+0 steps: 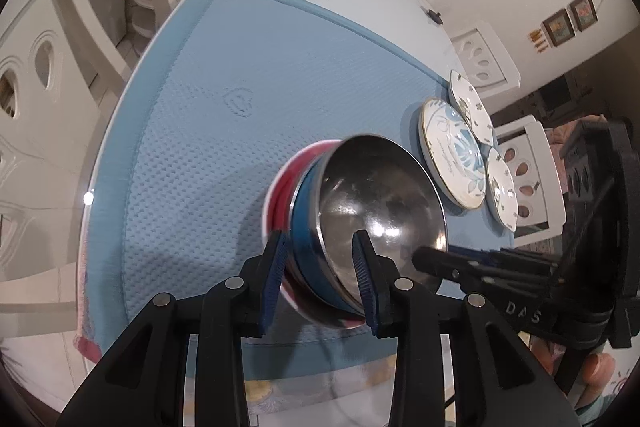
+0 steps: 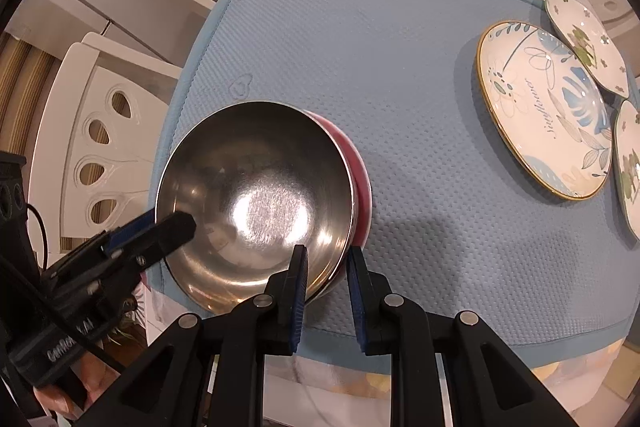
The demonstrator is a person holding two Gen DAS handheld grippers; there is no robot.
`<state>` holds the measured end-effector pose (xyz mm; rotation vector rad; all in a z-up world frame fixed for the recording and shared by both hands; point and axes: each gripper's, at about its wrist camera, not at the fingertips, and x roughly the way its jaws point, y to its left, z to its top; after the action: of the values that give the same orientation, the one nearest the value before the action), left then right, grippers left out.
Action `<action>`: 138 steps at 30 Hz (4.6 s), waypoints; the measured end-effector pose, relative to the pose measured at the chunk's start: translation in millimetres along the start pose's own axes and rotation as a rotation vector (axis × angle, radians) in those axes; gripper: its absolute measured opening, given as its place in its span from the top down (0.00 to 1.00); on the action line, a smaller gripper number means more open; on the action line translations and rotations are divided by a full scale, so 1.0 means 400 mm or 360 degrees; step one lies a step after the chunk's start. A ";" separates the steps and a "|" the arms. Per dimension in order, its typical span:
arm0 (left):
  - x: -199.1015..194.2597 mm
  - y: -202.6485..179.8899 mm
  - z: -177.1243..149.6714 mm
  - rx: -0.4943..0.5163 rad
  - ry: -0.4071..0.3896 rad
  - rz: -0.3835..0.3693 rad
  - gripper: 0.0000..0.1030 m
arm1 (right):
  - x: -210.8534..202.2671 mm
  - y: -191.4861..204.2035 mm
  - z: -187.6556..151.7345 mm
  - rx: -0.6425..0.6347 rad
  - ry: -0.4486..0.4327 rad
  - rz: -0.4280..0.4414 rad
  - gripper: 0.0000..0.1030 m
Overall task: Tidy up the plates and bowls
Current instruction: 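Carry the blue bowl and lower it into the bowl stack with both tools, then open both tools and withdraw from the bowl stack, then grasp the rim of the round Sunflower plate with both tools, then lift the Sunflower plate and lower it beside the bowl stack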
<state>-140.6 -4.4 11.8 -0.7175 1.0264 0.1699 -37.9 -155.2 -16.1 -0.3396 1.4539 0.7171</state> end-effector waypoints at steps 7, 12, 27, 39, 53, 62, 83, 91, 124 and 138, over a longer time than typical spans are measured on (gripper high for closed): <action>-0.012 0.000 0.006 0.0005 -0.0009 0.0002 0.70 | -0.008 0.001 -0.019 -0.0005 0.0010 0.0030 0.81; -0.025 -0.004 0.008 0.0024 -0.0016 0.0014 0.64 | -0.021 -0.024 -0.020 0.0044 0.0000 0.0094 0.81; 0.015 0.043 0.005 -0.0182 0.0022 -0.0075 0.39 | -0.007 -0.142 -0.035 0.0416 0.0028 0.0414 0.59; -0.076 -0.059 0.074 0.0025 -0.0138 -0.0129 0.39 | -0.078 -0.204 -0.025 0.0482 -0.0085 0.0363 0.59; -0.030 -0.328 0.135 0.0367 -0.0127 -0.0181 0.39 | -0.182 -0.343 -0.035 0.0608 -0.0298 0.0214 0.59; 0.133 -0.477 0.140 0.0261 -0.0036 -0.0024 0.39 | -0.250 -0.603 0.005 0.0598 -0.0454 0.0025 0.59; 0.483 -0.436 0.119 -0.0345 0.0094 0.0363 0.49 | -0.051 -0.827 0.309 0.0123 -0.0145 0.0061 0.69; 0.516 -0.429 0.133 -0.0274 0.0099 0.0386 0.71 | 0.003 -0.804 0.339 -0.0015 -0.0076 0.0030 0.72; 0.406 -0.488 0.042 -0.0275 -0.0104 0.0274 0.72 | -0.095 -0.772 0.204 -0.0049 -0.0262 0.0085 0.76; 0.311 -0.516 -0.084 -0.0116 -0.0123 0.0227 0.72 | -0.203 -0.716 -0.004 0.0001 -0.0319 0.0016 0.76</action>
<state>-6.1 -206.5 -5.8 -0.6983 1.0016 0.3578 143.7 -390.5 3.0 -0.2521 1.2668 0.7376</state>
